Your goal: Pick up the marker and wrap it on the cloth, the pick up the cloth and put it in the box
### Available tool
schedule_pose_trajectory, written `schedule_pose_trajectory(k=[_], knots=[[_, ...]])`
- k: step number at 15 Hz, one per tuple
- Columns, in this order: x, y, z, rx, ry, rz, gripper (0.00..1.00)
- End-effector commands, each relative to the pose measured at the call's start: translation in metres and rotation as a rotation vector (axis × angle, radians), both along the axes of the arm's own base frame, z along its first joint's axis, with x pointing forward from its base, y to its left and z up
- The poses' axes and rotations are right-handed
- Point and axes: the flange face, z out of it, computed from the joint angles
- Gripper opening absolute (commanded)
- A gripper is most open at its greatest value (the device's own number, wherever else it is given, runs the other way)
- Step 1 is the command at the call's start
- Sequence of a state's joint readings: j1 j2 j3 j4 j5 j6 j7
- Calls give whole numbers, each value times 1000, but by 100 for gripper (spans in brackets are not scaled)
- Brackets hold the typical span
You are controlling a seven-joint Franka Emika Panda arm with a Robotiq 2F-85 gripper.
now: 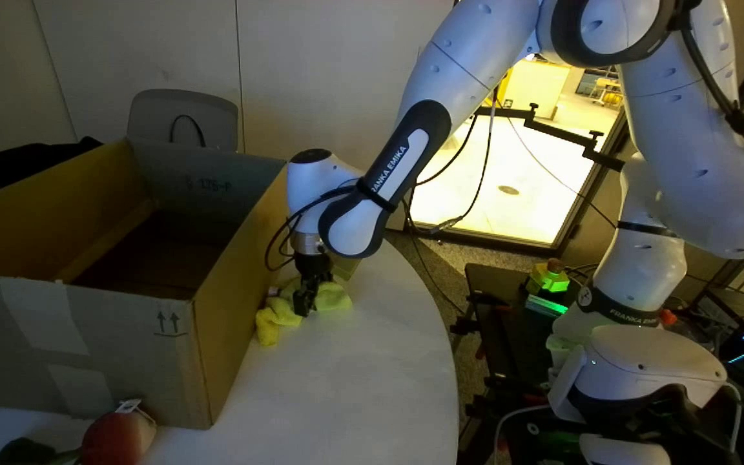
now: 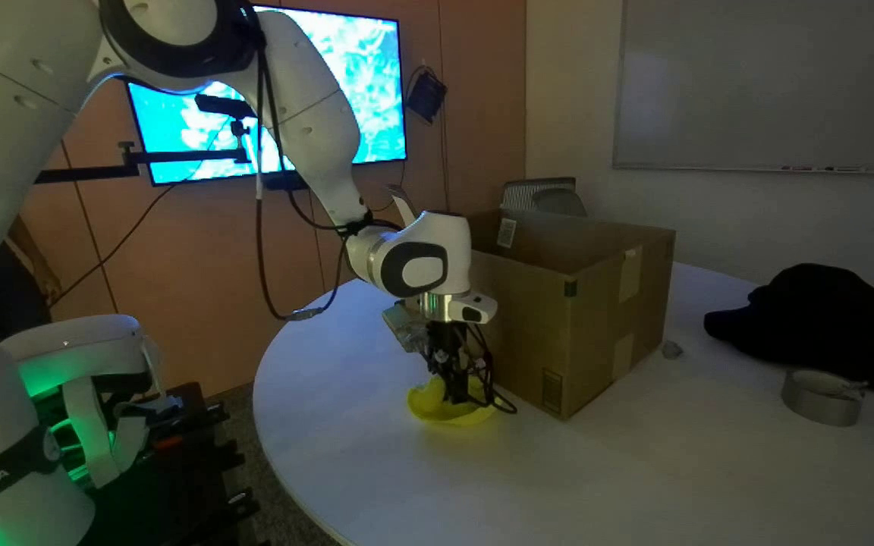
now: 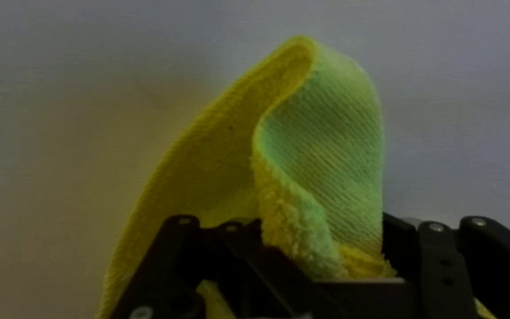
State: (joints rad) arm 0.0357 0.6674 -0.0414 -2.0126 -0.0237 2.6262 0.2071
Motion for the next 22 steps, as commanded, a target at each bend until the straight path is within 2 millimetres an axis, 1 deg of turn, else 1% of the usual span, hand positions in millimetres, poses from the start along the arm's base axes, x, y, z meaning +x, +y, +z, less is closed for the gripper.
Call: schedule_pose_trajectory(k=[1, 2, 4, 6, 9, 11, 15, 17, 18, 20, 22], knots=[[-16, 4, 18, -11, 24, 6, 15], [-21, 5, 24, -16, 34, 6, 14], [-32, 7, 38, -28, 55, 9, 15], [-44, 10, 60, -34, 79, 21, 15], [-54, 14, 105, -68, 85, 19, 14], [-55, 18, 143, -102, 51, 0, 15], [-43, 34, 221, -145, -74, -50, 15], [-33, 42, 254, -145, -155, -89, 15], [-28, 47, 267, -141, -193, -106, 15], [-15, 57, 287, -136, -272, -153, 15], [1, 67, 302, -138, -335, -192, 15]])
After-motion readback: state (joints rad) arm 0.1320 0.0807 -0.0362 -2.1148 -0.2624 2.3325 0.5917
